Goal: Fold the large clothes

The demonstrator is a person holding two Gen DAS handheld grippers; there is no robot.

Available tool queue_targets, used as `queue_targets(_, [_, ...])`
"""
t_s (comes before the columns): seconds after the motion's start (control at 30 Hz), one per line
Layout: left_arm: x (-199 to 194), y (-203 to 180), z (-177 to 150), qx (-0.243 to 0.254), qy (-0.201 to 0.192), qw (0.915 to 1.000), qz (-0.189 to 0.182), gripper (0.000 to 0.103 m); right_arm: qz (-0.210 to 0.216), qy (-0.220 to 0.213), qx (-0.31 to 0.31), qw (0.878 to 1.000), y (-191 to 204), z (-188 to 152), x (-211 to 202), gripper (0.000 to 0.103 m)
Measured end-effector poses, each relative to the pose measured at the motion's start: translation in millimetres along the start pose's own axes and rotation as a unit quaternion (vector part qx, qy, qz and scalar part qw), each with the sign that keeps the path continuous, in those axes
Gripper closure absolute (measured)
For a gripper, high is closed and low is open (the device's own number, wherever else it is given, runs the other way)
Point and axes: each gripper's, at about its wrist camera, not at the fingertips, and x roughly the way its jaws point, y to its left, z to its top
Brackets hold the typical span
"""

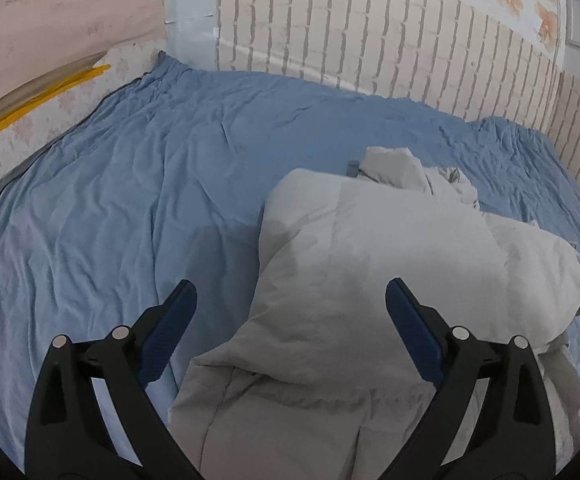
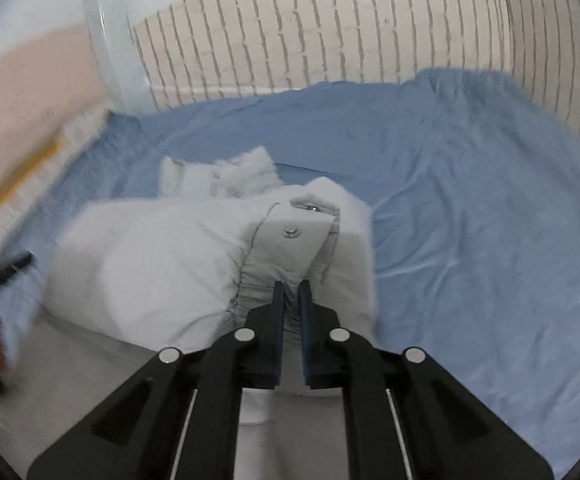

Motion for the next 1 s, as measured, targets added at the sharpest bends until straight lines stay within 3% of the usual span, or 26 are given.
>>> queue_targets(0.17, [11.8, 2.4, -7.6, 0.013, 0.005, 0.9998, 0.016, 0.008, -0.039, 0.076, 0.009, 0.996, -21.1, -12.4, 37.1, 0.100])
queue_targets(0.23, [27.8, 4.7, -15.3, 0.010, 0.032, 0.9991, 0.025, 0.008, -0.044, 0.096, 0.000, 0.994, -23.5, -21.5, 46.7, 0.102])
queue_targets(0.3, [34.8, 4.3, -20.2, 0.003, 0.042, 0.9988, 0.025, 0.009, -0.053, 0.090, 0.005, 0.995, -25.4, -20.6, 40.8, 0.099])
queue_targets(0.37, [31.8, -2.7, -18.4, 0.018, 0.032, 0.9989, 0.030, 0.009, -0.057, 0.046, 0.017, 0.997, -24.1, -1.0, 17.8, 0.098])
queue_targets(0.4, [26.4, -8.5, -14.5, 0.031, 0.018, 0.9989, 0.031, 0.009, -0.055, 0.032, 0.019, 0.998, -23.4, 2.5, 9.6, 0.088])
queue_targets(0.43, [21.9, -12.5, -11.2, 0.039, 0.006, 0.9987, 0.032, 0.009, -0.051, 0.003, 0.023, 0.998, -20.7, 11.0, -3.2, 0.044])
queue_targets(0.47, [13.7, -19.7, -4.2, 0.051, -0.015, 0.9982, 0.029, 0.008, -0.048, -0.025, 0.026, 0.998, -17.6, 16.2, -13.1, 0.018])
queue_targets(0.5, [9.7, -23.9, -0.3, 0.057, -0.026, 0.9977, 0.025, 0.007, -0.039, -0.060, 0.025, 0.997, -12.2, 20.4, -21.6, 0.002])
queue_targets(0.63, [14.4, -38.3, 8.9, 0.074, -0.046, 0.9962, 0.009, 0.003, -0.026, -0.043, -0.018, 0.999, 14.9, 16.4, 8.4, 0.002])
queue_targets(0.77, [46.1, -21.4, -6.5, 0.008, -0.002, 0.9999, -0.015, 0.003, 0.010, 0.004, 0.011, 1.000, 27.7, -1.4, 59.7, 0.002])
queue_targets(1.0, [88.1, -5.4, -24.8, -0.015, 0.055, 0.9981, -0.024, 0.003, -0.005, 0.057, -0.013, 0.998, 42.9, -16.6, 95.2, 0.001])
